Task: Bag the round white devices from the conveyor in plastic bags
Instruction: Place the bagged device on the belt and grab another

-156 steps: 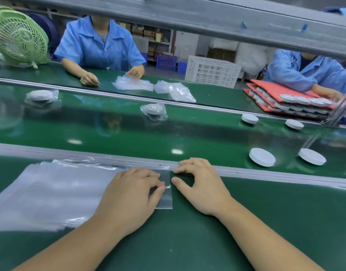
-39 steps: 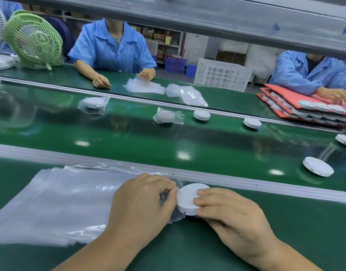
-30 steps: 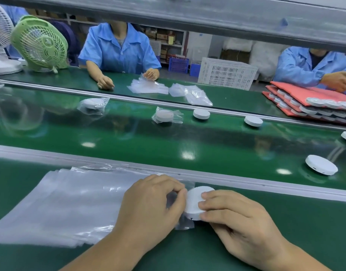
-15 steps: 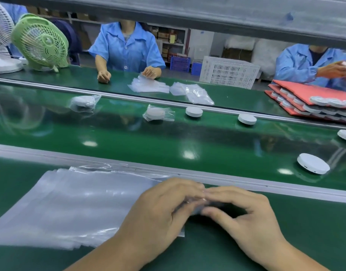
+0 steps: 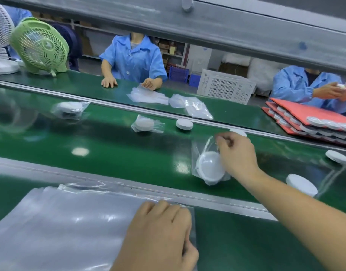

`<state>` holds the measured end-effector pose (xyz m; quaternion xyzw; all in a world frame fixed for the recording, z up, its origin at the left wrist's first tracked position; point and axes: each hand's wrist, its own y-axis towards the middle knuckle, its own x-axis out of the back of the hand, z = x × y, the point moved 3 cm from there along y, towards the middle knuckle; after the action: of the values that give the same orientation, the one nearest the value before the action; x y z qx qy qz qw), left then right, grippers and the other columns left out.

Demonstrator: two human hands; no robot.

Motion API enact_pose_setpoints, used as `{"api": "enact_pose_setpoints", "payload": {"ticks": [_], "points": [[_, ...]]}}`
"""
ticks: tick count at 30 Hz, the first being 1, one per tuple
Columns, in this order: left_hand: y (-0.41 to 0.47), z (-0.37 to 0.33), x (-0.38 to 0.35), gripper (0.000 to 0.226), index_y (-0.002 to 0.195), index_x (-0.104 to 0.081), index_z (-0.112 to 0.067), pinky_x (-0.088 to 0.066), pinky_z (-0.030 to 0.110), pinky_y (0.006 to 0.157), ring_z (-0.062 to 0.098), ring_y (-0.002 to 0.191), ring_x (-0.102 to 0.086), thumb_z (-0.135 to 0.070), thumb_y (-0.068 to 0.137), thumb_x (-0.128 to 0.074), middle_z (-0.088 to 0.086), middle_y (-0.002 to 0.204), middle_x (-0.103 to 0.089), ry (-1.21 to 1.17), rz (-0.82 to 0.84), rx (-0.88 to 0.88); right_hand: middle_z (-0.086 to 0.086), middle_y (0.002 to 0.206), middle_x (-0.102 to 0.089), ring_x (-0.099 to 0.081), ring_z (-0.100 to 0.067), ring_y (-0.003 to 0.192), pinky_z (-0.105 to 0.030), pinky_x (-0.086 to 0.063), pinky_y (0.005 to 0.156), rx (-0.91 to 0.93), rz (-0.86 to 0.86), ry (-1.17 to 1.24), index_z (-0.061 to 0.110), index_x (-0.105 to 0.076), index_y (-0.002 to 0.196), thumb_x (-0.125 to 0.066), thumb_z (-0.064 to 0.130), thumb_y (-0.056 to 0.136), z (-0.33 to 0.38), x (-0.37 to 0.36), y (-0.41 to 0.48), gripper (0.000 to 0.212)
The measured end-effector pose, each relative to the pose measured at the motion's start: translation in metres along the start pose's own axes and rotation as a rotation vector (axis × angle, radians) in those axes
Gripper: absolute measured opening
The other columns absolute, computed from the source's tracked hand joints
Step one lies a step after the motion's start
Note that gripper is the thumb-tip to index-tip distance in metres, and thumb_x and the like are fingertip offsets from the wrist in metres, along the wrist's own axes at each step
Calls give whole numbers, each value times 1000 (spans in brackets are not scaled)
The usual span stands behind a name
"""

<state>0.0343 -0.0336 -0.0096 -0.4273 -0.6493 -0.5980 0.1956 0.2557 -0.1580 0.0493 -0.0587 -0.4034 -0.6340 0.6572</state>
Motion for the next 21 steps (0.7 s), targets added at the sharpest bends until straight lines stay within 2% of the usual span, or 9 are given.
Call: {"api": "enact_pose_setpoints", "payload": {"ticks": [3, 7, 10, 12, 14, 16, 18, 19, 21], "points": [[1, 6, -5, 16, 53, -52, -28, -50, 22, 54, 13, 56, -53, -44, 50, -50, -14, 55, -49, 6, 85, 47, -10, 117, -71, -65, -33, 104, -33, -46, 81, 96, -17, -300, 19, -73, 117, -53, 22, 106, 3, -27, 71, 23], [-2, 16, -12, 30, 60, -67, -35, -53, 18, 59, 7, 65, -62, -53, 68, -45, -18, 62, -59, 35, 201, 14, -8, 130, -70, -66, -31, 109, -33, -50, 89, -18, 211, -483, 21, -74, 123, -51, 9, 104, -24, -68, 109, 32], [-4, 19, -15, 24, 66, -73, -41, -53, 21, 61, 7, 66, -60, -50, 69, -51, -20, 66, -61, -22, 191, 24, 5, 136, -65, -63, -12, 82, -24, -50, 67, -103, 411, -547, 31, -70, 126, -47, 5, 101, -42, -89, 98, 43], [-5, 19, -15, 22, 69, -75, -44, -53, 21, 63, 6, 68, -59, -52, 70, -54, -22, 69, -61, -43, 181, 40, 5, 132, -68, -65, -14, 82, -27, -51, 68, -106, 360, -513, 37, -69, 124, -48, 26, 103, -48, -79, 89, 32], [-5, 18, -14, 20, 70, -76, -46, -52, 20, 64, 4, 70, -59, -53, 69, -57, -24, 71, -61, -52, 165, 48, 1, 129, -70, -67, -26, 102, -36, -53, 90, -116, 275, -613, 40, -67, 126, -48, 51, 100, -63, -50, 80, 34], [-5, 17, -11, 18, 71, -76, -46, -52, 21, 64, 4, 70, -58, -53, 69, -60, -25, 71, -61, -68, 155, 54, -1, 141, -61, -56, -29, 128, -47, -41, 108, -176, 212, -873, 43, -58, 135, -40, 70, 95, -89, -8, 64, 51], [-6, 15, -10, 19, 71, -76, -45, -53, 24, 62, 6, 70, -58, -52, 71, -58, -25, 71, -60, -81, 143, 61, -2, 159, -41, -36, -31, 146, -60, -27, 115, -297, 218, -1057, 46, -41, 146, -26, 85, 87, -126, 37, 47, 73], [-6, 14, -10, 20, 72, -77, -44, -53, 24, 62, 6, 70, -58, -51, 71, -58, -24, 71, -60, -81, 136, 65, -3, 163, -35, -32, -33, 149, -61, -25, 115, -369, 254, -1066, 45, -35, 150, -22, 91, 82, -143, 58, 36, 84], [-7, 13, -9, 22, 72, -77, -44, -52, 24, 62, 6, 70, -58, -51, 73, -57, -25, 72, -60, -72, 115, 74, -8, 160, -41, -39, -34, 145, -54, -33, 112, -434, 329, -947, 37, -38, 152, -26, 94, 78, -167, 90, 15, 94]]}}
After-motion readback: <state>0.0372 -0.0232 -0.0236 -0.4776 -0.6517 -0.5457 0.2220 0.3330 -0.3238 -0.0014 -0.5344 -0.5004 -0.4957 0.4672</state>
